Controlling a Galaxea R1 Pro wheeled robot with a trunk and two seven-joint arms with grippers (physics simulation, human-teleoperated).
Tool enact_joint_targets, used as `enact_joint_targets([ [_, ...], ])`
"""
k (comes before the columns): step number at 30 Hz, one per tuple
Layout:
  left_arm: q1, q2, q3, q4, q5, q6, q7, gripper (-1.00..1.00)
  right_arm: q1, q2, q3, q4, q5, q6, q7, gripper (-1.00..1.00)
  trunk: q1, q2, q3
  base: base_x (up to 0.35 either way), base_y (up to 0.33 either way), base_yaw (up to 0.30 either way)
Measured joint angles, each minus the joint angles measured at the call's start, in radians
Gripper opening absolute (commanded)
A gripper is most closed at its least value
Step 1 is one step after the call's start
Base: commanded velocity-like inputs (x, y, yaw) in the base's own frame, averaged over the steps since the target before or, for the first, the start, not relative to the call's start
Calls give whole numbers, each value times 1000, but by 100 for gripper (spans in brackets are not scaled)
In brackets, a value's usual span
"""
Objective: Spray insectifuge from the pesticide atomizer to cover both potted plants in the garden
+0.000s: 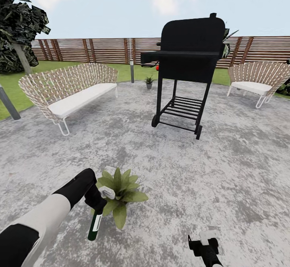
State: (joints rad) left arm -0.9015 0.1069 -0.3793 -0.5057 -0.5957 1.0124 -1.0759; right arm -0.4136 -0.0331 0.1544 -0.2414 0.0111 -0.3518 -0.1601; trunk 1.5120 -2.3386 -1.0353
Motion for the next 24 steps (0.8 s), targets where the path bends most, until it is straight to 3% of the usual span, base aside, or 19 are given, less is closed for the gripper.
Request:
enact_joint_targets([
  [2,-7,-1,-1,0,0,0,-6,-100,0,0,0,0,0,0,0,100,0,0,0,0,0,0],
  [6,-55,1,-9,12,-19,-2,-104,-100,0,0,0,1,0,1,0,100,0,0,0,0,0,0],
  [11,-92,-5,-9,55,-177,-4,-226,-100,0,0,0,3,0,1,0,100,0,0,0,0,0,0],
  [14,-96,-6,-9,60,-315,-7,-360,-100,0,1,0,21,-1,2,1,100,0,0,0,0,0,0],
  [15,-97,-9,-5,60,-403,-7,-414,-100,0,1,0,25,-2,2,1,100,0,0,0,0,0,0],
  [16,-98,-33,-3,51,-437,-6,-440,-100,0,3,0,26,-4,0,1,100,0,0,0,0,0,0],
  [24,-98,-45,-5,48,-446,-6,-444,-100,0,3,0,26,-3,-1,1,100,0,0,0,48,-45,0],
])
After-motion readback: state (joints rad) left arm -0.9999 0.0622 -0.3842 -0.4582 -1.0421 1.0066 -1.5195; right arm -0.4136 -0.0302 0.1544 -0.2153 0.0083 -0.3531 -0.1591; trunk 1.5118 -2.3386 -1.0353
